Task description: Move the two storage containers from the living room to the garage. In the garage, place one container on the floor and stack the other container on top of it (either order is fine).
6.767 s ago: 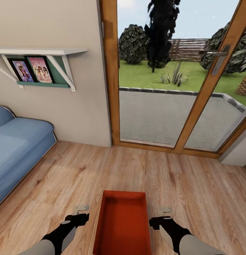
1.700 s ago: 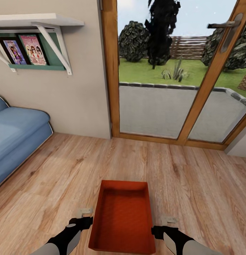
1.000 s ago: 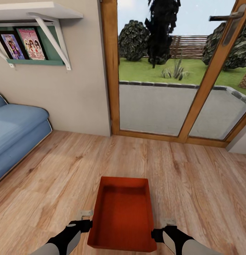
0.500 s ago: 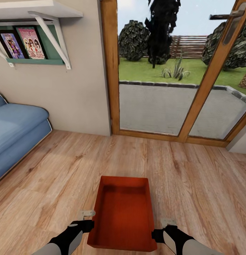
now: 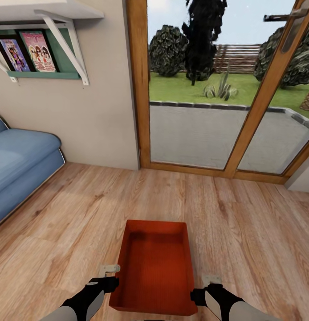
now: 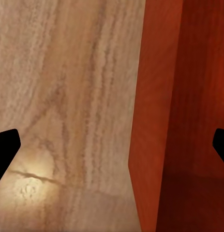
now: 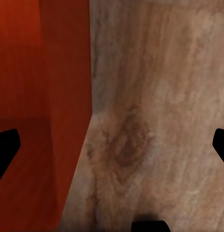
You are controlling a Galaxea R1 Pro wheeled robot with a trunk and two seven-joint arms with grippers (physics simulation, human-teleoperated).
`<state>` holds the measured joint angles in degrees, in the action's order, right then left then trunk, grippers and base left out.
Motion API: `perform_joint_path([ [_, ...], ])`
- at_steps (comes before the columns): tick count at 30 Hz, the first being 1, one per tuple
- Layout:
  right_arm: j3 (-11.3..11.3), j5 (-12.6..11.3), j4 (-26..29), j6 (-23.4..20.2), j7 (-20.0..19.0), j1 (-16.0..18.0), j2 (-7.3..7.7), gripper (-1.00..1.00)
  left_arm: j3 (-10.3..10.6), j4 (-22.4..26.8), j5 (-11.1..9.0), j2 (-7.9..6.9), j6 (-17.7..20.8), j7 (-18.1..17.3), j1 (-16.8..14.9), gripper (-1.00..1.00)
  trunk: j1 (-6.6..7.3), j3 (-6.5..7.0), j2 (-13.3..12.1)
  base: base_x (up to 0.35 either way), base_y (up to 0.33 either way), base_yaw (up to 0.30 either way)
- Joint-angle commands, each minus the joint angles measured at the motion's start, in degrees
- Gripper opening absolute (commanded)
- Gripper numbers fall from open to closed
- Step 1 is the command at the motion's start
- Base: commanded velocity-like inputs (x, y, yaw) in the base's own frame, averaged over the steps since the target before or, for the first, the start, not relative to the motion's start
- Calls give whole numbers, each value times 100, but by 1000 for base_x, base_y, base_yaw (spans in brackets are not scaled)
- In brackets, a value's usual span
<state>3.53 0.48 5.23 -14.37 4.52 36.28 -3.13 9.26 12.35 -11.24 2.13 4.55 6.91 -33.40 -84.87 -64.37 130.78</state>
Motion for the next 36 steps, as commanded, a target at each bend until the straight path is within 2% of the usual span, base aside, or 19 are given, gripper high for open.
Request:
perform_joint_path([
  [1,34,5,13,-31,20,-1,-3,100,49,13,-55,-2,31,34,0,100,-22,-23,43,0,0,0],
  [4,34,5,13,-31,20,0,-3,100,49,13,-56,-2,24,32,0,100,-87,-76,163,0,0,0],
  [12,34,5,11,-31,16,1,-3,100,49,13,-57,-2,1,30,0,100,-87,-76,163,0,0,0],
  [16,34,5,12,-31,19,2,-3,100,49,13,-57,-2,-9,30,0,100,-175,-148,324,0,0,0],
  [33,34,5,11,-26,14,0,5,100,49,13,-53,-2,-33,13,0,100,-175,-148,324,0,0,0],
  [36,33,5,11,-24,14,1,5,100,49,13,-53,-2,-33,13,0,100,-241,-202,444,0,0,0],
])
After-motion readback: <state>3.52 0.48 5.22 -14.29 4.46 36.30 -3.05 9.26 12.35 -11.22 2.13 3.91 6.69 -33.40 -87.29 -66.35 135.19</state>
